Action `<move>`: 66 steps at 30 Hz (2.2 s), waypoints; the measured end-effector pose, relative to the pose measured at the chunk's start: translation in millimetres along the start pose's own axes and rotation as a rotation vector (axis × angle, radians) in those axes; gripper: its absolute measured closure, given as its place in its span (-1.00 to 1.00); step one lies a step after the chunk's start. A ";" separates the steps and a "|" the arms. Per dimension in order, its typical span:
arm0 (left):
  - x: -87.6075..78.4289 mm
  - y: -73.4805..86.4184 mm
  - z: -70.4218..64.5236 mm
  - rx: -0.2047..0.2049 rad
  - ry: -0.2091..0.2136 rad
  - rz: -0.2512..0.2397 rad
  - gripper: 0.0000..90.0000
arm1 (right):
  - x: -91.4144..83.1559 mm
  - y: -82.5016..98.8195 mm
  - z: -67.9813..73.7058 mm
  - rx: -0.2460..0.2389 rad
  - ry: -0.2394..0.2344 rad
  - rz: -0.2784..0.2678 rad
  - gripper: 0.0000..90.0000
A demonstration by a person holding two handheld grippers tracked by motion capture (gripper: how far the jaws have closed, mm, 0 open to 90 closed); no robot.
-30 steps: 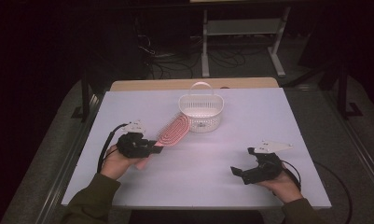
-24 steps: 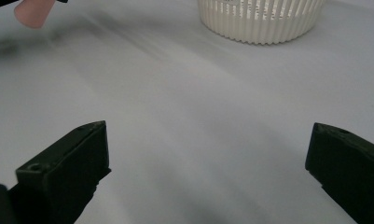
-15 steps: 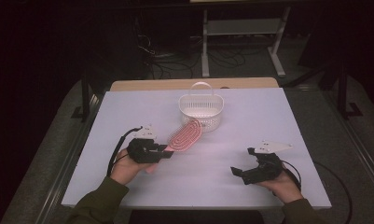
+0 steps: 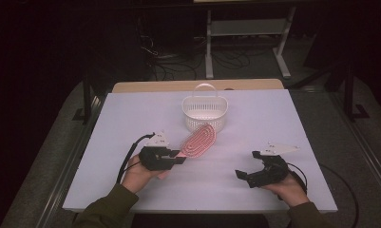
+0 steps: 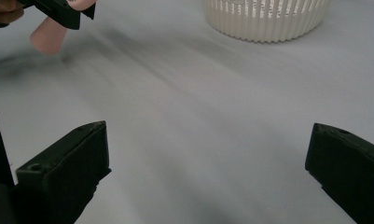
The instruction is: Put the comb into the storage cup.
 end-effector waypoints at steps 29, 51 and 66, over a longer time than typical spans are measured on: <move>15.3 -2.1 -12.8 0.008 -0.008 -0.039 0.56 | 4.4 0.1 9.6 0.011 -0.038 0.011 -1.00; 8.3 -7.9 -6.0 -0.003 -0.016 -0.082 0.56 | 9.8 -16.5 12.7 0.053 -0.060 -0.016 -1.00; 3.6 -8.3 -2.2 -0.016 -0.032 -0.093 0.56 | 19.5 -40.1 14.9 0.057 -0.081 -0.062 -1.00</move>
Point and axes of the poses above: each handheld gripper's, and its own axes: x roughly forward along the jaws, y roughly out of its underside, z roughly to its left, the point moved 10 cm from there along x, roughly forward along the jaws, and after that the axes turned 10 degrees about -z, right-handed, at the moved point
